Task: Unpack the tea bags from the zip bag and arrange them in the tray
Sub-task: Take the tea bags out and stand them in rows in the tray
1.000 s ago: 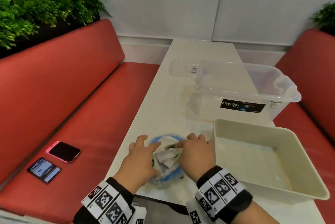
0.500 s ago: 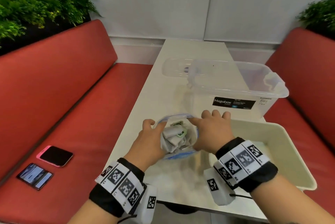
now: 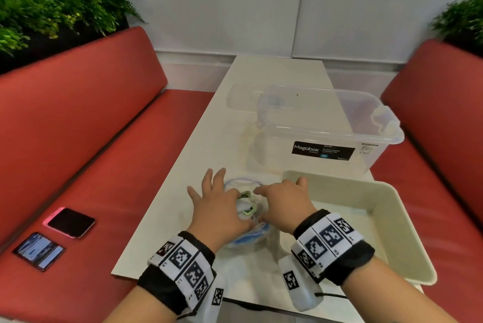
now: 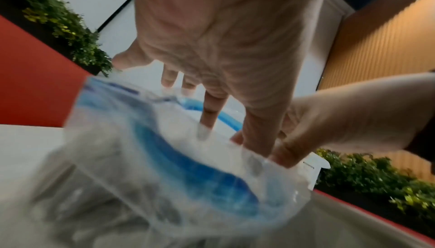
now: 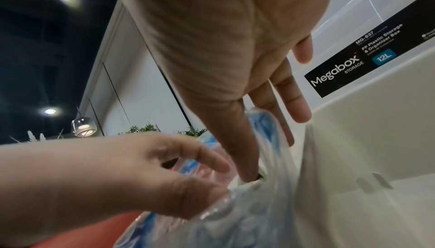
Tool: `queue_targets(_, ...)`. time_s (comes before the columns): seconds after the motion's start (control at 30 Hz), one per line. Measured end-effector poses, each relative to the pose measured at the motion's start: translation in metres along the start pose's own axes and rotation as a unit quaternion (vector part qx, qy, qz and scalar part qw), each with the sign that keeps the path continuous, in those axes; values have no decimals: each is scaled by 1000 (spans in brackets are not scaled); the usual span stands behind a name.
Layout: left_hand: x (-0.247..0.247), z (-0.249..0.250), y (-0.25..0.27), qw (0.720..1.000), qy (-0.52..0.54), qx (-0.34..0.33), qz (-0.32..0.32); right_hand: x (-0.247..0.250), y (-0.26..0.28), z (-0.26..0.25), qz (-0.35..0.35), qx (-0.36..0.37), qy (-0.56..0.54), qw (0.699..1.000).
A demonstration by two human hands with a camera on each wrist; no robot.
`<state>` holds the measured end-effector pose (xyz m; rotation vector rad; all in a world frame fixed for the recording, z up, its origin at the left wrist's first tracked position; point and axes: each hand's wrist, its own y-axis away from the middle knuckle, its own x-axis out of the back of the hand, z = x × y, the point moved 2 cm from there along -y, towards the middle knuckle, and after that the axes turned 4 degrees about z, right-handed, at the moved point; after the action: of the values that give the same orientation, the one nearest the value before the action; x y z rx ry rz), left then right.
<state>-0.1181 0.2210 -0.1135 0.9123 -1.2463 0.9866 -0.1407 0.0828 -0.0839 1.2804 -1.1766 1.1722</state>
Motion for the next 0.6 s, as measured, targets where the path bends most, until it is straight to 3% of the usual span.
queue_targets(0.2,-11,14,-10,994,-103,34,-28,-6,3,5,5,16,-6,1000)
queue_targets(0.5,-4,4,-13,997,-51,29,-44,-5,-1,11,13,12,-27,999)
queue_targets(0.6,-3,-5,-13,997,44,41,-51,-5,-4,11,15,7,-43,999)
